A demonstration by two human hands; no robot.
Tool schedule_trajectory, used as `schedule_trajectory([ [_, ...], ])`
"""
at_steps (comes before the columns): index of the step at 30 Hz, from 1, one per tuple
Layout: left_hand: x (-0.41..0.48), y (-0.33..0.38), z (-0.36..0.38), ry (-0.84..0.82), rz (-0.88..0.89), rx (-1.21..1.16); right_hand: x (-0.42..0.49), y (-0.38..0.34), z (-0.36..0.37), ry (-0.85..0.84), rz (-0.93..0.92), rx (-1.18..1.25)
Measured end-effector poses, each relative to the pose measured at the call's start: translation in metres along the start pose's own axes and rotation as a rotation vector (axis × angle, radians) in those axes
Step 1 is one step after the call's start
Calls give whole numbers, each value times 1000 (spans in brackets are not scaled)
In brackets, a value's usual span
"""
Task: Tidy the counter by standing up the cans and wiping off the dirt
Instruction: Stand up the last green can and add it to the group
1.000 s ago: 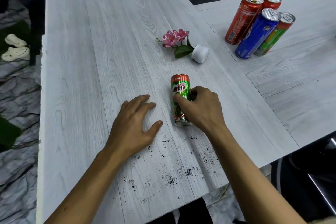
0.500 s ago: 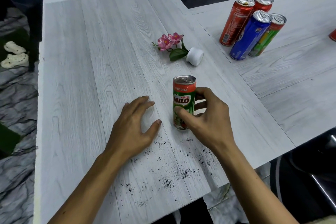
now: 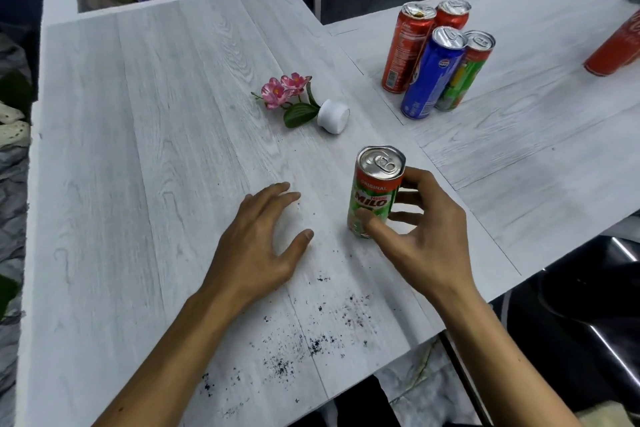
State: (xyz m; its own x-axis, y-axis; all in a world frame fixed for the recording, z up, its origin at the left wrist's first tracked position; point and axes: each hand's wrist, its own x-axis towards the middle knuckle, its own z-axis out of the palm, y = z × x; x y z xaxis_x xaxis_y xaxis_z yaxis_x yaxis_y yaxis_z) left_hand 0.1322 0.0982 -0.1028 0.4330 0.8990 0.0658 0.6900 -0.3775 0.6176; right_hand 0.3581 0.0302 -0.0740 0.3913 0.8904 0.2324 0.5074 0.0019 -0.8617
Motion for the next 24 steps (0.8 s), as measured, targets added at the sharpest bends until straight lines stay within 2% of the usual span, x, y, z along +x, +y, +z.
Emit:
schedule_trajectory([
  [11, 47, 53, 30, -10, 49, -23, 43, 33, -56, 109, -18, 32],
  [24, 113, 102, 75, -38, 63, 19, 122, 83, -103, 164, -63, 3],
])
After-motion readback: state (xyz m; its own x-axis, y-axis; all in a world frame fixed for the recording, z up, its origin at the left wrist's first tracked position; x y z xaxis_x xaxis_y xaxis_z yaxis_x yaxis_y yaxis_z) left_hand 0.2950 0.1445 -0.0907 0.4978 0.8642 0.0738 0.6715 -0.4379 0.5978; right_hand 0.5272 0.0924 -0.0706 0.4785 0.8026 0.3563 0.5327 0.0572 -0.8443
